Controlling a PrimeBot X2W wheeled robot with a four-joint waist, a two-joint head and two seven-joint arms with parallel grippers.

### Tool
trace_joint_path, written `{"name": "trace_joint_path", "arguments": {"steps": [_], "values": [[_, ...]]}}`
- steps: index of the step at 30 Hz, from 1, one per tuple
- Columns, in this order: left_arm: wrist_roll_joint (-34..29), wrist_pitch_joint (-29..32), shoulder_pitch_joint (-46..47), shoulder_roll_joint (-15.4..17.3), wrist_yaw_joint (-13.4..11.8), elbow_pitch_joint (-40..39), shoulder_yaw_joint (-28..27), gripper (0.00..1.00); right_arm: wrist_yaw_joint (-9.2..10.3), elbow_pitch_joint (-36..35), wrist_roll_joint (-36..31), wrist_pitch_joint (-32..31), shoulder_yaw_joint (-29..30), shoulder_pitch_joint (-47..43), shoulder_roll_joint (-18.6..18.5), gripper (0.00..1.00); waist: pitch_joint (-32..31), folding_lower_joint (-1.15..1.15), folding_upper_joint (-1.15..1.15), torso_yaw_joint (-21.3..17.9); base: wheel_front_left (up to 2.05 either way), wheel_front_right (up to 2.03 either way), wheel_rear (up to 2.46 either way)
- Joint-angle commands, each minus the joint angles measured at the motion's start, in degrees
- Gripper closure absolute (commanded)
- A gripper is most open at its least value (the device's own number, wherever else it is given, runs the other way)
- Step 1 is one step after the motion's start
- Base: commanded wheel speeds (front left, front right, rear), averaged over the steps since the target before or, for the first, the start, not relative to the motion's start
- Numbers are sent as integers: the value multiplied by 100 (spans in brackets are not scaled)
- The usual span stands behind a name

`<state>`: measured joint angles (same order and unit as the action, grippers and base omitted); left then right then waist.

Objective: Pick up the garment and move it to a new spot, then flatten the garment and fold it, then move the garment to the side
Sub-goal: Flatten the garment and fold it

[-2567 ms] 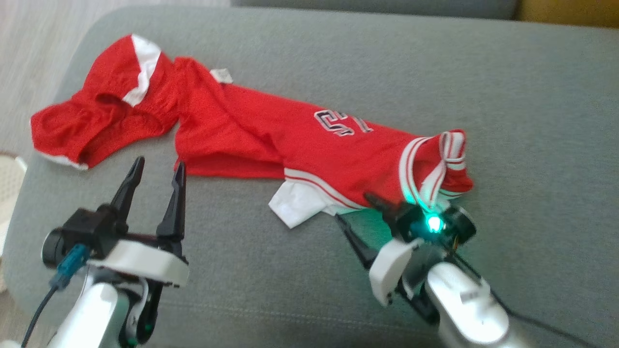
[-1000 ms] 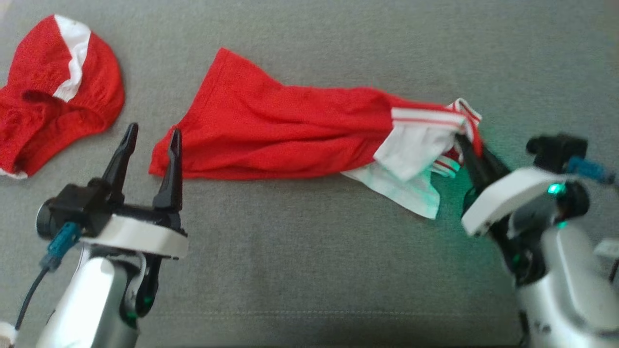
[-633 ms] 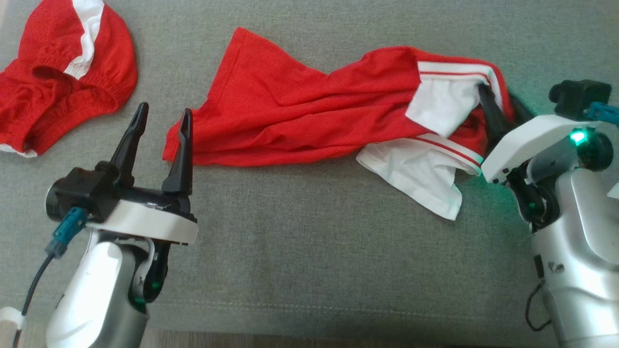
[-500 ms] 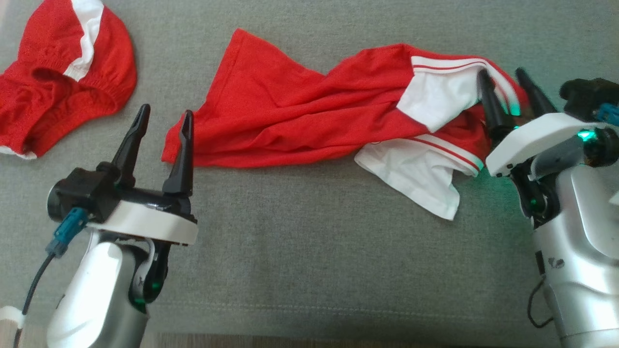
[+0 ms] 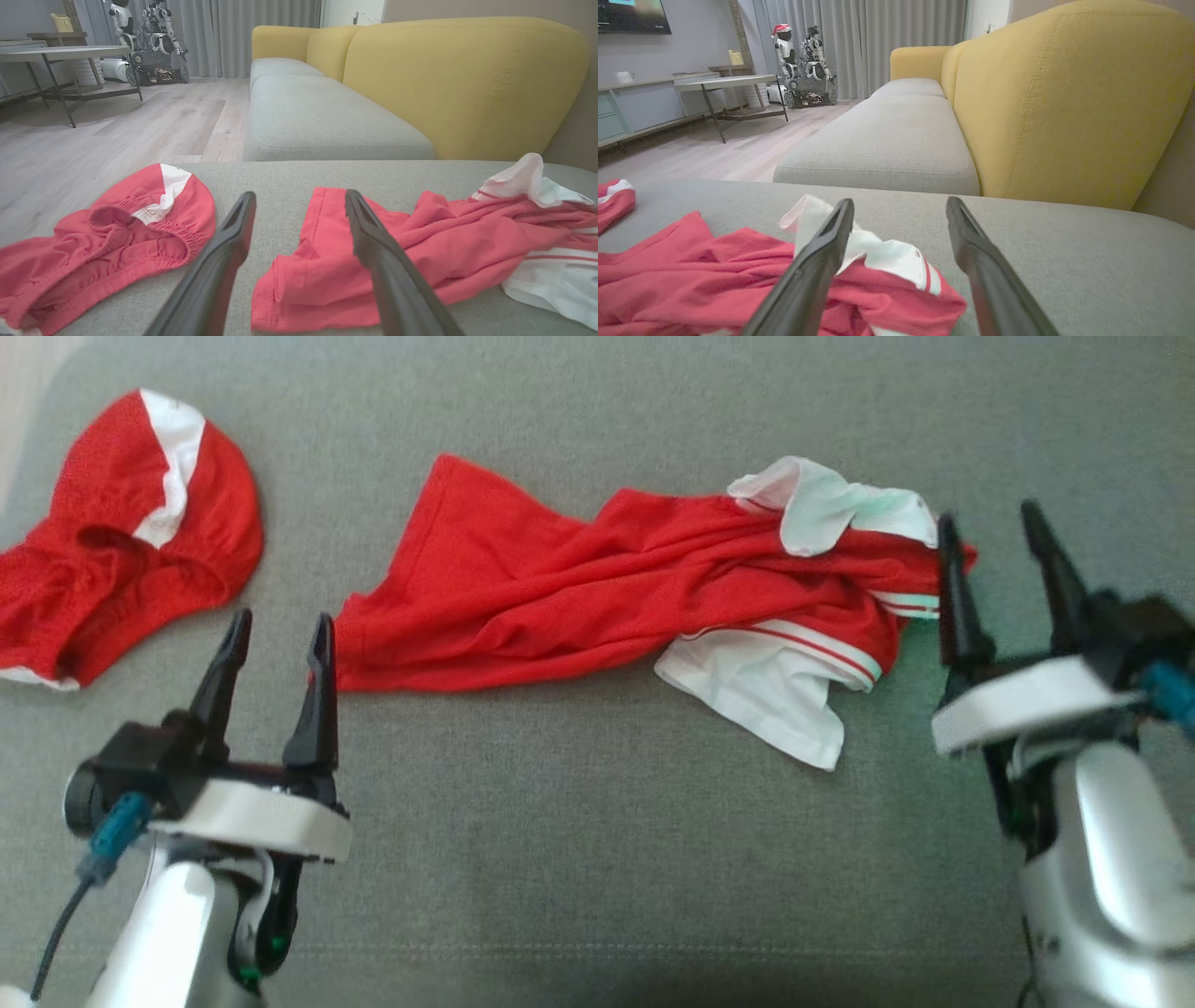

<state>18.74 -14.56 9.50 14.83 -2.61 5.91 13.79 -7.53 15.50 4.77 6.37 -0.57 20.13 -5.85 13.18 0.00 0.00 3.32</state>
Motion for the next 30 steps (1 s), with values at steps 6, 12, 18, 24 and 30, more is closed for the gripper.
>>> {"name": "trace_joint_path", "arguments": {"steps": [6,12,18,24,30], "values": [[-53,-21,-178,219,-148,-176,-268,0,4,-926,-301,-203,-271,-709,152,0,-405,0,0,-93,0,0,0],[-56,91,-487,258,-266,-285,-252,0,4,-1471,-391,-429,-374,-1356,224,0,-658,0,0,-132,0,0,0],[-41,174,-654,299,-336,-382,-258,0,4,-1711,-363,-564,-382,-1649,259,0,-770,0,0,-153,0,0,0],[-52,292,-752,321,-432,-557,-239,0,4,-1842,-345,-628,-332,-1761,281,0,-832,0,0,-162,0,0,0],[-53,355,-807,343,-496,-681,-226,0,4,-1876,-307,-646,-337,-1783,291,0,-849,0,0,-165,0,0,0]]}}
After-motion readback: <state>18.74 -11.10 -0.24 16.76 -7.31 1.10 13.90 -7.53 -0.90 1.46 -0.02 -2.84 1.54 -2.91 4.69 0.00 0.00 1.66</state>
